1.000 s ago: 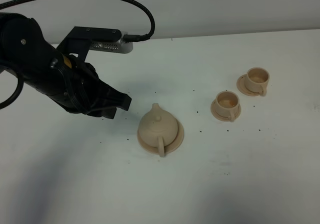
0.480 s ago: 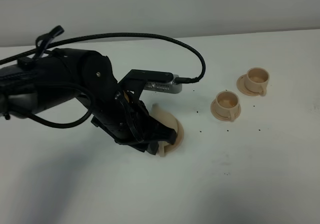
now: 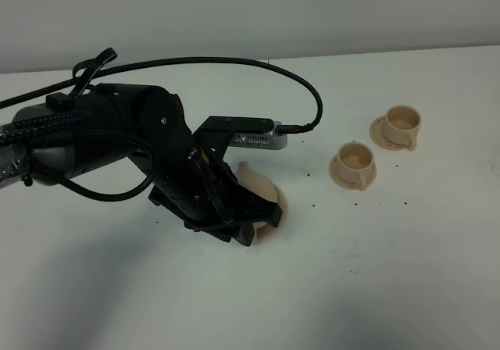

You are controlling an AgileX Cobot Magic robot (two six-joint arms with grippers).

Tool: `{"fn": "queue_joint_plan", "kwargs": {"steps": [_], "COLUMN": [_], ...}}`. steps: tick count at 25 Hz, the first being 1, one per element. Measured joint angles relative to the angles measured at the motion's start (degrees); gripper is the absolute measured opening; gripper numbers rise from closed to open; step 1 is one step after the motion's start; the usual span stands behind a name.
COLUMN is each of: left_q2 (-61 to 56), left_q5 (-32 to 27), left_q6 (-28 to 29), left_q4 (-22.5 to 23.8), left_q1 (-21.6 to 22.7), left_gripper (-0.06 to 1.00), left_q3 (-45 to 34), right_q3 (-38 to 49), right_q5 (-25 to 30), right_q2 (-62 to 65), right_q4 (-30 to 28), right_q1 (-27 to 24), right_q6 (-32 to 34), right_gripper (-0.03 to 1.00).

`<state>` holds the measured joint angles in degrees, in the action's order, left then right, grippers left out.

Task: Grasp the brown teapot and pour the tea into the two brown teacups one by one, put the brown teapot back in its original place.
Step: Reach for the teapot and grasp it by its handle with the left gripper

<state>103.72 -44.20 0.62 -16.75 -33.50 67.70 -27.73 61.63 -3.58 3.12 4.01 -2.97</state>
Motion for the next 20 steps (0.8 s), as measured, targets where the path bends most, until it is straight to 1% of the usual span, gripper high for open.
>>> {"fn": "queue_joint_plan", "kwargs": {"steps": [3,6,10,12,20], "left_q2": [0.00,0.00,0.00,0.00,0.00], "left_q5": [0.00,0.27,2.87,2.99,2.77], "left_q6": [0.35,2.74,5.03,5.94,6.33], "left_q4": [-0.02,0.15,0.10,0.10,0.09], "left_q1": [0.00,0.00,0.00,0.00,0.37], "left_gripper": [0.36,0.38,0.39,0.39,0.39], "left_q3": [0.00,0.00,0.00,0.00,0.00], "right_q3": [0.00,0.00,0.00,0.00,0.00], "right_q5": [0.00,0.00,0.00,0.00,-0.01], "right_q2": [0.00,0.00,0.00,0.00,0.00], "right_q4": [0.00,0.00,0.00,0.00,0.00], "right_q1": [0.00,0.00,0.00,0.00,0.00], "right_q6": [0.00,0.00,0.00,0.00,0.00], "right_gripper": [0.24,0.24,0.24,0.24,0.24]}}
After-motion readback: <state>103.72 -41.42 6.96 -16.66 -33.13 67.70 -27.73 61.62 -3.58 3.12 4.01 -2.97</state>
